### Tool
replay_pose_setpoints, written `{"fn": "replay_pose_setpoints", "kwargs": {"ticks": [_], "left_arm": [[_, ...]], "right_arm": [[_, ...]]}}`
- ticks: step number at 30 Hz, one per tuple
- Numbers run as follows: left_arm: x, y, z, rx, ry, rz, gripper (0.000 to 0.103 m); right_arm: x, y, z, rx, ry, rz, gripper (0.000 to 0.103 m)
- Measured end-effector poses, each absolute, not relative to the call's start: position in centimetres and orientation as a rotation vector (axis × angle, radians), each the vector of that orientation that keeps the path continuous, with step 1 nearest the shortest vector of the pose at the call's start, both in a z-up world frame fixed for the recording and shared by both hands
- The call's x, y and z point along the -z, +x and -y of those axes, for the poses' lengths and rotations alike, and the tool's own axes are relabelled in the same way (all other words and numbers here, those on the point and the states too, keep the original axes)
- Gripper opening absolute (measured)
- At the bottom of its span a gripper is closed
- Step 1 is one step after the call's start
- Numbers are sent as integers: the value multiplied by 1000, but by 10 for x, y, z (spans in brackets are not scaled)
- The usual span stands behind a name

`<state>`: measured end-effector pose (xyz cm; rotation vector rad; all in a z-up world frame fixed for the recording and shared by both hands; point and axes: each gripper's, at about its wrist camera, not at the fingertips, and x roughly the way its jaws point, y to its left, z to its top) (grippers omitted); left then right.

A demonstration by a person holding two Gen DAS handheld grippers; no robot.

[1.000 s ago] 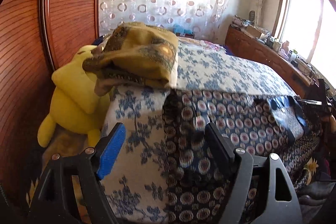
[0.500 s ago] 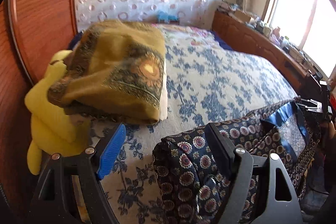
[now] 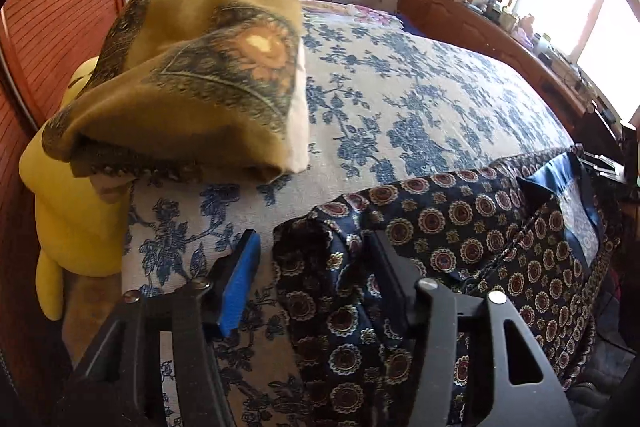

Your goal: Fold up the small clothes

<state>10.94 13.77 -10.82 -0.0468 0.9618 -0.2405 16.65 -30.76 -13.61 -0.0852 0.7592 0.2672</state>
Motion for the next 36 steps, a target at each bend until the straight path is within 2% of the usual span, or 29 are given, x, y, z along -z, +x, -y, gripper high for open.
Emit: {"fn": "replay_pose_setpoints", "kwargs": {"ticks": [2,5,6,8,10,11,12,13,19,27,32,36], "left_arm": [[107,110,-133,257,-39,-956,41],[107,109,-132,291,-53,-952,10],[106,107,-130,290,-45,-940,9],[102,102,-128,278,-29,-915,8],[93,96,-128,281,-51,-885,7],[87,93,-128,285,-52,-866,7],[77,88,-128,287,-56,-838,7],[70,83,-129,291,-61,-820,6],[18,52,-120,313,-46,-680,6],[-63,18,-115,319,-43,-441,6],[-115,36,-124,282,-20,-339,6],[-143,85,-133,236,-23,-322,6]], "right_arm": [[136,167,308,-266,-86,-759,76],[136,167,308,-267,-87,-759,76],[136,167,308,-269,-88,-758,73],[135,164,307,-311,-87,-747,58],[133,164,305,-342,-91,-743,32],[132,163,305,-345,-101,-747,26],[131,162,304,-368,-103,-756,13],[130,161,304,-388,-96,-762,11],[97,128,320,-424,-32,-639,8],[0,63,338,-405,-59,-378,8],[-65,50,341,-388,-110,-248,8],[-112,79,333,-357,-154,-209,8]]}}
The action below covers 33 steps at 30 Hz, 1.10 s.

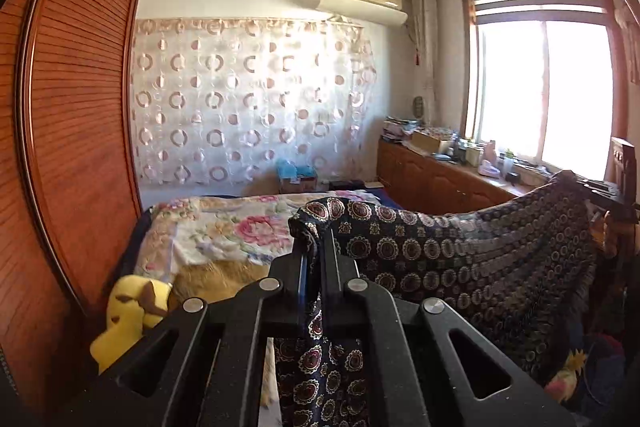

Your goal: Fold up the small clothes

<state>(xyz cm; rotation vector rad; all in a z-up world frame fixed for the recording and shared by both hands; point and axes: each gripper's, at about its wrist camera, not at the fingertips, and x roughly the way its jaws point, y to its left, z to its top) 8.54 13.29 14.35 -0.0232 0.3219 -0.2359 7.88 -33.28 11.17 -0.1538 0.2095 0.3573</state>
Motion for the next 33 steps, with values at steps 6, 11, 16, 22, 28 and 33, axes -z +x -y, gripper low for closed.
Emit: {"fn": "replay_pose_setpoints", "kwargs": {"ticks": [6,11,16,22,28,33], "left_arm": [[-114,194,-143,125,-29,-422,35],[-57,214,-152,174,-75,-564,52],[-31,190,-130,195,6,-608,80],[-2,166,-104,243,57,-641,80],[30,147,-75,273,88,-698,80],[66,149,-61,278,103,-781,80]], "right_arm": [[-130,196,302,-219,-122,-349,19],[-85,261,271,-112,-157,-490,51],[-41,270,256,-172,-162,-559,53],[-15,270,291,-225,-150,-611,53],[12,272,334,-211,-107,-689,53],[27,279,348,-223,-32,-765,53]]}}
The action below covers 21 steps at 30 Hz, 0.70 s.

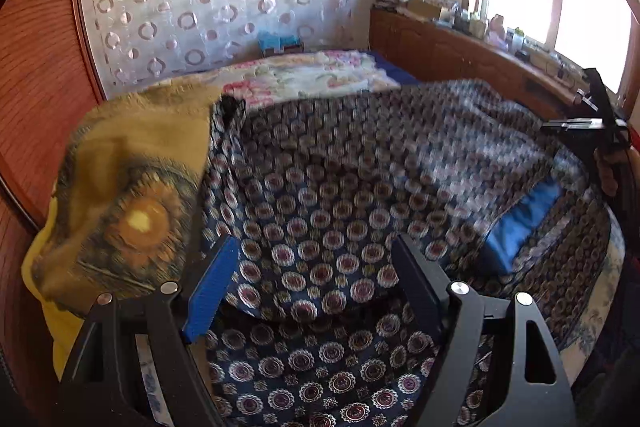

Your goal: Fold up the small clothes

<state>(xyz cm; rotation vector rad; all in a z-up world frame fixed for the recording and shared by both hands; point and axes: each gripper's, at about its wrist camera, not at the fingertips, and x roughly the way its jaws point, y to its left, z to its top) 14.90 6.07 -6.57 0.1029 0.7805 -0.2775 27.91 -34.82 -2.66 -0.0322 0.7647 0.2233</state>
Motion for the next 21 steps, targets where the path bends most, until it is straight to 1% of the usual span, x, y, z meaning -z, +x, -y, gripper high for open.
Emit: {"fn": "replay_pose_setpoints", "kwargs": {"ticks": [2,4,5,7,10,14,16,18,21], "left_arm": [[81,150,-58,270,109,-812,80],[91,151,-58,276,101,-836,80],[94,151,-58,277,97,-843,80],[100,151,-57,274,92,-856,80],[112,154,-55,283,93,-896,80],[113,154,-53,281,104,-893,81],[113,154,-53,278,106,-894,82],[114,155,-51,287,109,-898,88],[115,154,-50,291,113,-898,88]], "right_arm": [[31,284,352,-228,-11,-781,53],[34,286,354,-235,-6,-790,46],[36,286,353,-237,-12,-794,46],[38,287,349,-236,-37,-798,41],[42,285,341,-213,-86,-776,41],[46,279,336,-202,-101,-749,41],[50,277,338,-208,-94,-743,41],[53,273,342,-207,-94,-741,41],[59,271,338,-197,-113,-738,41]]}}
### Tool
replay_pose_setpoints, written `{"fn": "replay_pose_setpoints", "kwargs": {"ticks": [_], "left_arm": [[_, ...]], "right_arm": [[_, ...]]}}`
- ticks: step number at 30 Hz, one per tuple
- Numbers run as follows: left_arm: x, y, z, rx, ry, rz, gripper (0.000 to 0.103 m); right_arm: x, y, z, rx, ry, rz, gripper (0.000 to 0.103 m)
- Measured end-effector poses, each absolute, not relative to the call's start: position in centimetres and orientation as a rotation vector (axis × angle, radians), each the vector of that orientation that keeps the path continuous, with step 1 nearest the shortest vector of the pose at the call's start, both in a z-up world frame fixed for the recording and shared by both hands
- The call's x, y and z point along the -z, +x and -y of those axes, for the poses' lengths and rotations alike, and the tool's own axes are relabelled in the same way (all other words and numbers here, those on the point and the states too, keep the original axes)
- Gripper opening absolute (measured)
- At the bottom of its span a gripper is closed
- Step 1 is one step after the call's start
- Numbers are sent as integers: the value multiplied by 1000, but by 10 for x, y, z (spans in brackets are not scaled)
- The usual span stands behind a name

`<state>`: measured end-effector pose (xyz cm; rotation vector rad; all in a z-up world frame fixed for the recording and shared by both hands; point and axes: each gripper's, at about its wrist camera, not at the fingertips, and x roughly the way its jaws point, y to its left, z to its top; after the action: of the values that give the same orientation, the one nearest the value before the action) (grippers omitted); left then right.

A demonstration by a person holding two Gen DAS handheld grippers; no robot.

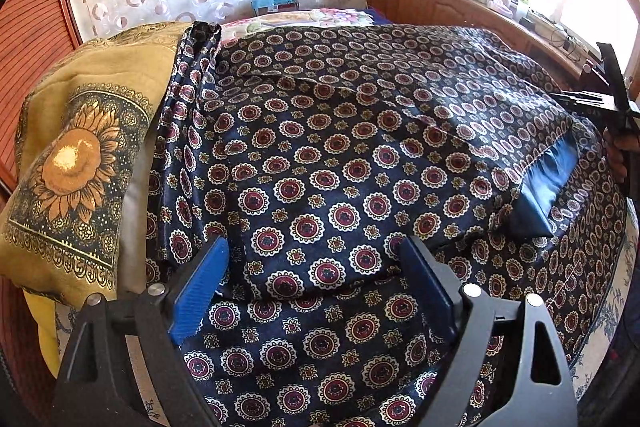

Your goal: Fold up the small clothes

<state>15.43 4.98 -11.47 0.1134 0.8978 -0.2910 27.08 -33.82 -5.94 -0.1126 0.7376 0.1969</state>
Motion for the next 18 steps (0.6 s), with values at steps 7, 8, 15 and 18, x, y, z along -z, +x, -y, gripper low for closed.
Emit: {"fn": "replay_pose_setpoints", "kwargs": {"ticks": [7,8,15,18], "left_arm": [[110,148,-59,278,94,-887,82],[108,145,-61,269,83,-879,77],[91,114,-92,198,-21,-797,66],[91,111,-106,160,-47,-796,53]], "right_arm": [[66,276,329,-195,-115,-737,41],[67,277,327,-195,-116,-737,41],[67,277,328,-196,-117,-737,41],[67,277,328,-196,-119,-737,41]]}}
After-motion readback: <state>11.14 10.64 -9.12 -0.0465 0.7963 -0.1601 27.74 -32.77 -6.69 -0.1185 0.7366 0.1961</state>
